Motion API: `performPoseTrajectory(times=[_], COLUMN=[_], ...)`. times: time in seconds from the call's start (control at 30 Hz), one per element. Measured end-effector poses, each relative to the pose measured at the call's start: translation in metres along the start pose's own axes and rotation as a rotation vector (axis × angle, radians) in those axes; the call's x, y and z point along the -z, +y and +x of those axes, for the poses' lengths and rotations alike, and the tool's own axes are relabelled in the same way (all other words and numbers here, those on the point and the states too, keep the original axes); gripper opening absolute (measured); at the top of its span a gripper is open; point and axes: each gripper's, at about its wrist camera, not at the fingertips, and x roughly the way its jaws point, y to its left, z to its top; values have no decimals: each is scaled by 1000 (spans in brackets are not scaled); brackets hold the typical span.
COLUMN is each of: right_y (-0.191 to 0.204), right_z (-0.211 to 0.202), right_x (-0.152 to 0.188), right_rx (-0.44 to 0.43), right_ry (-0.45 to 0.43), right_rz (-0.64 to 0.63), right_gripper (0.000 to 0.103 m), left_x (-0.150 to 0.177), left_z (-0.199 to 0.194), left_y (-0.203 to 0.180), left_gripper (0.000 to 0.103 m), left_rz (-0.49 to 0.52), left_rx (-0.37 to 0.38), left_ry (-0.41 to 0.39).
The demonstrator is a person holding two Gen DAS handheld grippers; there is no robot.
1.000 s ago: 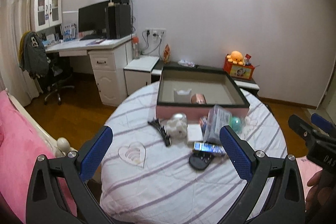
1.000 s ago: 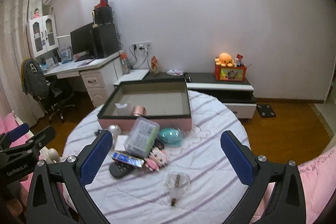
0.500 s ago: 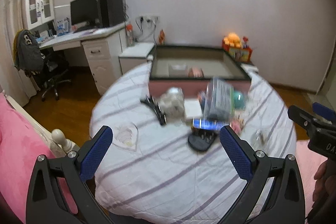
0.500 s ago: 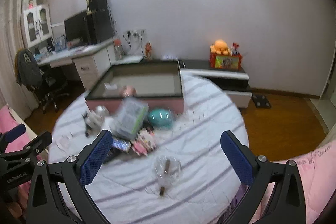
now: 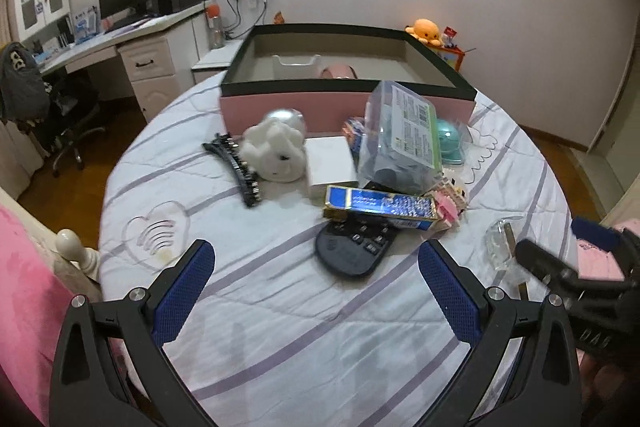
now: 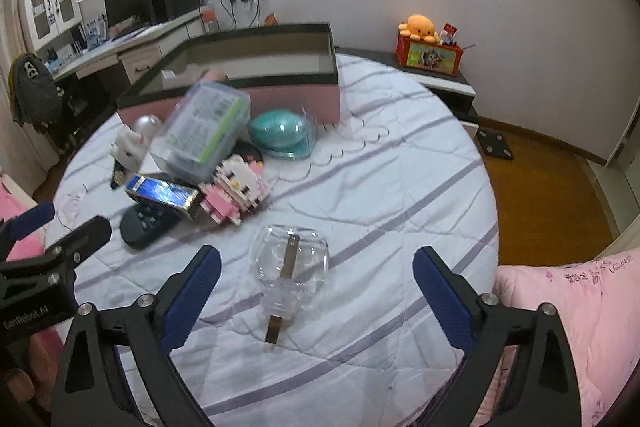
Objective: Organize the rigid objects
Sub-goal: 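Grasp blue-and-gold box with left tool while right tool grasps clear glass jar, then lower blue box into pink box with left tool while right tool lowers glass jar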
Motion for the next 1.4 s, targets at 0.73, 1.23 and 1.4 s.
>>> performPoseTrajectory(times=[0.73, 1.23, 1.4], right_y=[-4, -3, 1], right_z=[40, 23, 6], right_x=[1, -8, -26], right_rx=[-51, -68, -100], right_ry=[54, 15, -28], right_rz=[-25, -16, -20], right_gripper=[53, 53, 53], left_x=[-15, -16, -33], left_z=[57, 44, 22], left_y=[-38, -13, 4], left_gripper=[103, 85, 85], left_rz=[54, -37, -45], left_rx=[-6, 78, 61], left_ry=[58, 37, -7])
